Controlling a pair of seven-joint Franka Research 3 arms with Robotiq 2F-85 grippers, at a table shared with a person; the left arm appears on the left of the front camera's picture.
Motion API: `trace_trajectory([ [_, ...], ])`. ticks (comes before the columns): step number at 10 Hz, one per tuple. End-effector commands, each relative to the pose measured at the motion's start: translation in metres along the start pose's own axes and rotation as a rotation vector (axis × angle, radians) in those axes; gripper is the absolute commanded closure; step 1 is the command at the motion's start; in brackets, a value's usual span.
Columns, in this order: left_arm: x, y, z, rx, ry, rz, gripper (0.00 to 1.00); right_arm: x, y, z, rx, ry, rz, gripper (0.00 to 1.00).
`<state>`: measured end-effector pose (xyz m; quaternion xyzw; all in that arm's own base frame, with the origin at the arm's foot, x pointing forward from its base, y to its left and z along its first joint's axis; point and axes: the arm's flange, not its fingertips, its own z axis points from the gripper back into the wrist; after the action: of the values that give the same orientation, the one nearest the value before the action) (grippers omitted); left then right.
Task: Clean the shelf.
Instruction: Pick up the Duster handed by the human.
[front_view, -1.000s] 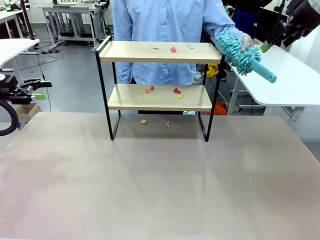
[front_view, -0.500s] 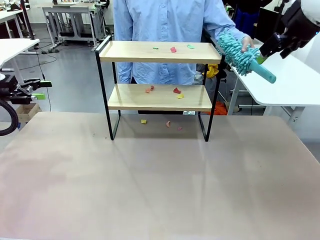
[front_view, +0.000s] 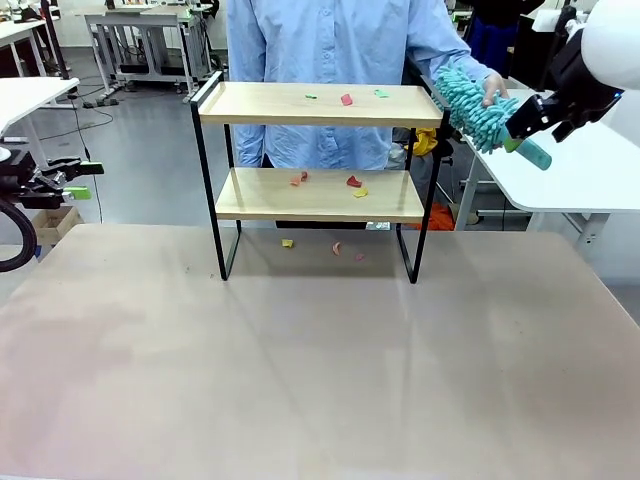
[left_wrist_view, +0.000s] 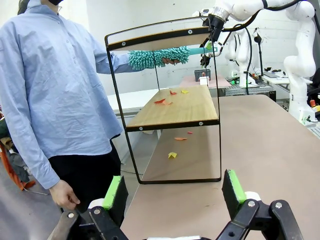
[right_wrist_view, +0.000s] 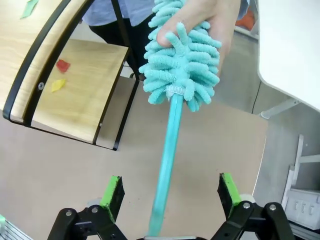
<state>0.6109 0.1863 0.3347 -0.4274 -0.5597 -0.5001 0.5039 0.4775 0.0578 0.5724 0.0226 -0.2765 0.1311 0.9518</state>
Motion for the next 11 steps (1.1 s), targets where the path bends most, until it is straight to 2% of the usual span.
trace_trajectory([
  [1,0.0035,-0.0003,-0.0006,-0.001,0.0,-0.004,0.0,-0.001,0.0052,-0.0032,-0.016,-0.023,-0.045,0.0],
  [2,0.0035,-0.0003,-0.0006,-0.001,0.0,-0.004,0.0,-0.0018,0.0049,-0.0026,-0.016,-0.028,-0.047,0.6],
  [3,0.0035,-0.0003,-0.0006,-0.001,0.0,-0.004,0.0,-0.0017,0.0047,-0.0029,-0.019,-0.027,-0.049,0.6],
  [4,0.0035,-0.0003,-0.0006,-0.001,0.0,-0.004,0.0,-0.0023,0.0049,-0.0026,-0.017,-0.024,-0.052,1.0],
  [5,0.0035,-0.0003,-0.0006,-0.001,0.0,-0.004,0.0,-0.0024,0.005,-0.0027,-0.014,-0.017,-0.056,0.62],
  [6,0.0035,-0.0003,-0.0006,-0.001,0.0,-0.004,0.0,-0.0028,0.0043,-0.0031,-0.013,-0.01,-0.059,1.0],
  [11,0.0035,-0.0003,-0.0006,-0.001,0.0,-0.004,0.0,-0.0031,0.0022,-0.0016,-0.029,0.004,-0.091,1.0],
])
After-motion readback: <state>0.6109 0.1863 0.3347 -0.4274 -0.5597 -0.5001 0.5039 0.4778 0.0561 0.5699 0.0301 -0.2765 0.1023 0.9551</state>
